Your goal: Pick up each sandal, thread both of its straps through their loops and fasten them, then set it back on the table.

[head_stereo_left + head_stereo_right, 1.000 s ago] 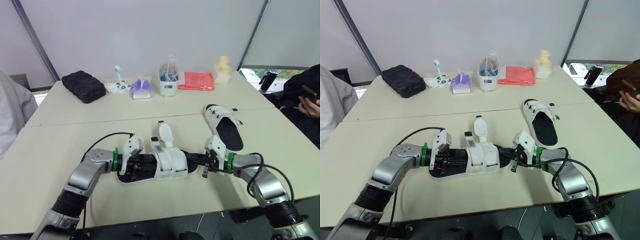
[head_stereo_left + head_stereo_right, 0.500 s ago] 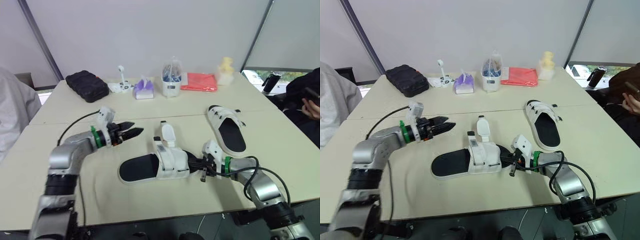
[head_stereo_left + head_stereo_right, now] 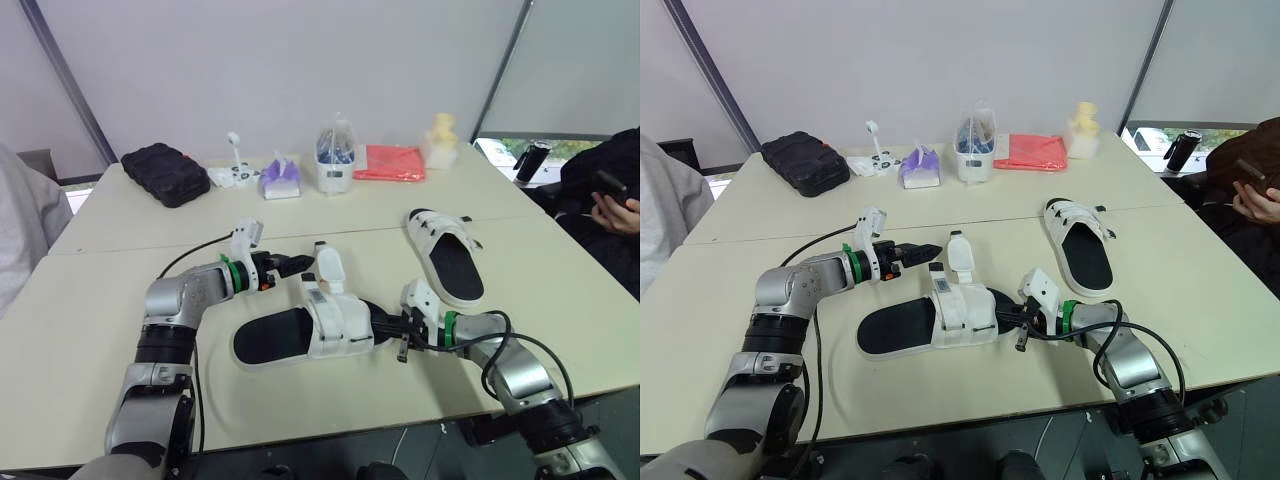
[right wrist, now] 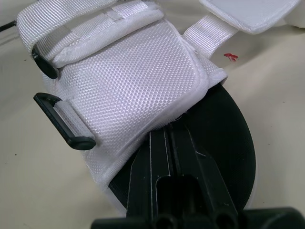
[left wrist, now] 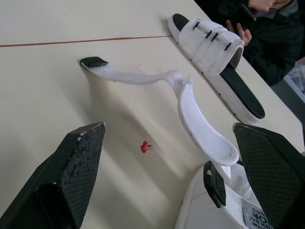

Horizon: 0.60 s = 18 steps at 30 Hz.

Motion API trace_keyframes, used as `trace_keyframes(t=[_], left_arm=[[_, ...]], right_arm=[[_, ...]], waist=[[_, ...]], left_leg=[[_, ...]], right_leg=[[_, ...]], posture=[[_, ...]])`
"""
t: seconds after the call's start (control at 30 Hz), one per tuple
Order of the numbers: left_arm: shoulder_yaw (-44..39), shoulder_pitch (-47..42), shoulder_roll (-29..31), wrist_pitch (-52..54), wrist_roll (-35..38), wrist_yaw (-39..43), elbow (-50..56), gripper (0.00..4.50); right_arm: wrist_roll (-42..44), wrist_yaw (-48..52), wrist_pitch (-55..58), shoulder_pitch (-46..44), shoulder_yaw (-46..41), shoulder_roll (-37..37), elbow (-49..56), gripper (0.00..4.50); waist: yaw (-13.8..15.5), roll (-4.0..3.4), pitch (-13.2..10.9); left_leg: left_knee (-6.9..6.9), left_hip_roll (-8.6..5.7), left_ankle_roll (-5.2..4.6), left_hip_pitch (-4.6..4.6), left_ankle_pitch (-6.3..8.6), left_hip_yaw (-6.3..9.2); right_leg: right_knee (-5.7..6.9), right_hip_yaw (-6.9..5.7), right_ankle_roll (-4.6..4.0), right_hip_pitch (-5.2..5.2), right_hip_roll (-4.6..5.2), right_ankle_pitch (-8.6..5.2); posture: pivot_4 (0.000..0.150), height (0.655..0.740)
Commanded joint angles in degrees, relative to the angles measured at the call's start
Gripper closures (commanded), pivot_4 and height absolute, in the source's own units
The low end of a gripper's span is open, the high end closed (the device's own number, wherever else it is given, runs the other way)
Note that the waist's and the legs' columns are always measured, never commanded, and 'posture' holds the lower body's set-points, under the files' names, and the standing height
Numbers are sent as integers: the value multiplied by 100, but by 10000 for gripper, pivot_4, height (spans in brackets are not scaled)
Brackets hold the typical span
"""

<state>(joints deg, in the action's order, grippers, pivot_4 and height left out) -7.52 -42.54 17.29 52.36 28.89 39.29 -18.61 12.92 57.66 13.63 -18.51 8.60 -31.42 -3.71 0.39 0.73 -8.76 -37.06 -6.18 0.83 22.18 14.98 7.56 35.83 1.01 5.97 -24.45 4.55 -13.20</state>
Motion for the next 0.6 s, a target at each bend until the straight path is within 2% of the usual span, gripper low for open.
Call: trace_keyframes(t=[0.03,0.13,0.23,0.33,0.6], left_arm=[[-32,-1630,-633,-338,-78,493,-2758,674],[-142,-2312,-819,-1097,-370,598,-4191,674],[-135,-2591,-853,-1691,-607,697,-4754,674],[-264,-2660,-825,-1799,-603,816,-4921,674],[-371,-2586,-839,-1687,-645,972,-4969,674]], right_arm=[[-88,-53,-85,-117,124,181,-127,45000],[-149,-68,-108,-127,153,252,-145,45000],[-209,-85,-137,-116,180,274,-115,45000],[-199,-133,-152,-99,157,296,-110,45000],[-190,-164,-203,-97,133,327,-211,45000]], waist=[[103,9,-2],[142,10,-2],[-54,9,-1],[-139,9,-2],[-113,9,-2]], left_leg=[[-11,-5,-1,-1,1,5],[-18,-14,-23,3,11,15],[-8,-10,0,0,-1,-7],[4,-5,1,0,0,-10],[-10,-10,-10,2,6,-10]], right_leg=[[9,-13,0,6,-7,0],[1,-27,6,14,-8,8],[4,-11,9,0,2,6],[17,-10,9,-23,8,6],[20,-10,9,-18,1,7]], posture=[[1500,7400],[1500,7400],[1500,7400],[1500,7400],[1500,7400]])
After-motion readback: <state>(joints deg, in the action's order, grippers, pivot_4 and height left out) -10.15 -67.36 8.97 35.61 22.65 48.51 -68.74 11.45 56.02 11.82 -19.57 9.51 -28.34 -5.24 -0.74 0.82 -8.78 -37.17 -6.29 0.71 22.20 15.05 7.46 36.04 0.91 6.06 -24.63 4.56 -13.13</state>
